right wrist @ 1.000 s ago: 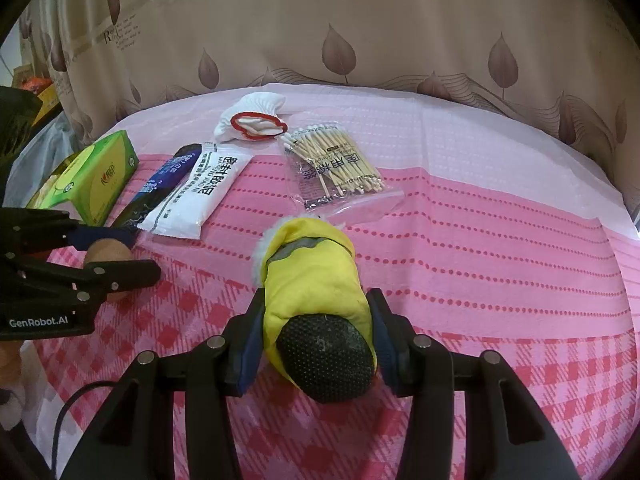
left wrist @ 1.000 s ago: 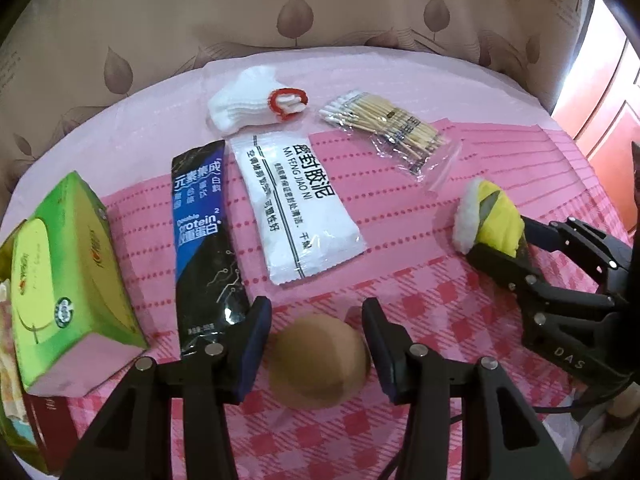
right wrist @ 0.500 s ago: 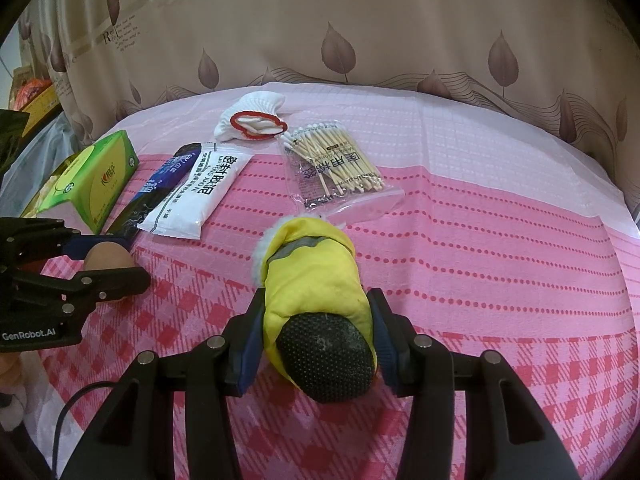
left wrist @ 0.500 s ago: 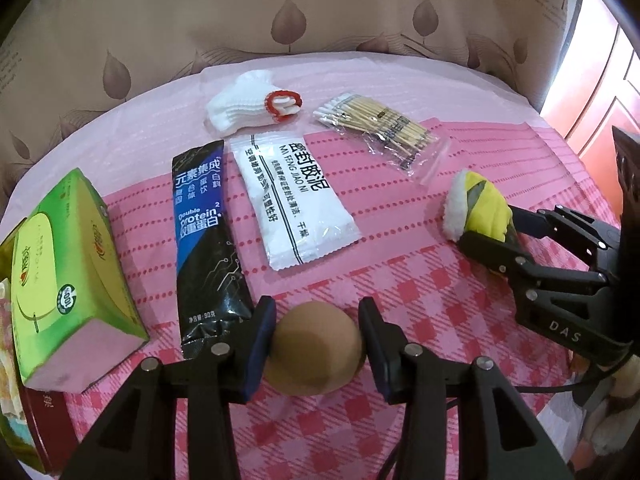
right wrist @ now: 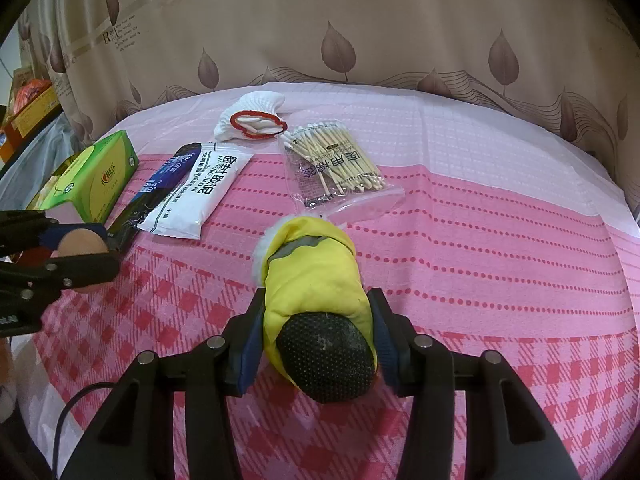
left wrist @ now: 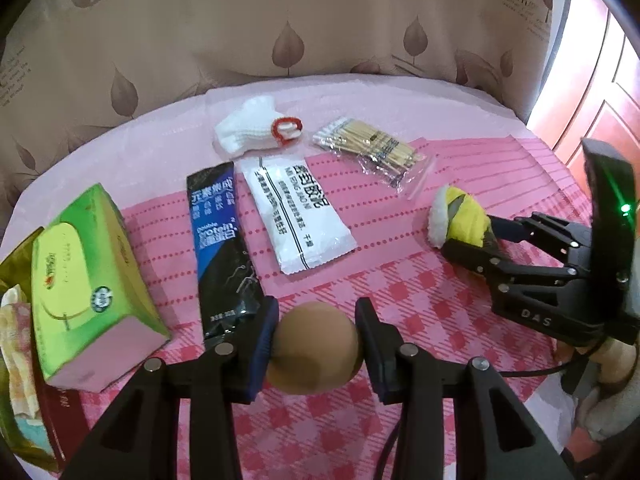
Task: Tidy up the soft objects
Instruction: 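Carry the sponge egg into the gold tin and open the left tool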
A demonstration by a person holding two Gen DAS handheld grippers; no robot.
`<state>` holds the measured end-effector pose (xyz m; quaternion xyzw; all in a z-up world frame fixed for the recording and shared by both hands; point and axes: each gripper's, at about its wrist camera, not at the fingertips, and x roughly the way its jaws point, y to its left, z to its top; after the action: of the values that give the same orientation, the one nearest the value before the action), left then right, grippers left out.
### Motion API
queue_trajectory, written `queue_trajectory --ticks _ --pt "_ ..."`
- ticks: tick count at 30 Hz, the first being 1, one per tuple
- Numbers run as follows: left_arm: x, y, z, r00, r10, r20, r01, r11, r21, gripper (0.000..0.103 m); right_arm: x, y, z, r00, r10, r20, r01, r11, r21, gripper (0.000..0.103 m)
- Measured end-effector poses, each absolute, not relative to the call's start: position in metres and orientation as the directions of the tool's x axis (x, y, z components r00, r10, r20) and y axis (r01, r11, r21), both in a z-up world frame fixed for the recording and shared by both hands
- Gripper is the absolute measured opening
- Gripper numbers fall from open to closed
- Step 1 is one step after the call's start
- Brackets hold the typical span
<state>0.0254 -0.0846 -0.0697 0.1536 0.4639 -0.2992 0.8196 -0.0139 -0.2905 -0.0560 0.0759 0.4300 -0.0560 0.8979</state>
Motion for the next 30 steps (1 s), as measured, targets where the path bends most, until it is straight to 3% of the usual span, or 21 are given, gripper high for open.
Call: queue_trajectory --ticks 13,30 --pt "0.028 -0.035 -0.023 0.497 -0.316 -0.808 0.559 0.829 0.019 0.04 -0.013 -0.291 -0.056 0.624 -0.035 -0.781 0.165 0.982 0.088 0.045" --pt "0.068 0.091 0.007 0.614 -0.121 -0.78 0.298 0.951 0.087 0.04 -0.014 -0.29 -0.057 0.622 -0.037 -0.782 0.165 0.983 0.085 0.045"
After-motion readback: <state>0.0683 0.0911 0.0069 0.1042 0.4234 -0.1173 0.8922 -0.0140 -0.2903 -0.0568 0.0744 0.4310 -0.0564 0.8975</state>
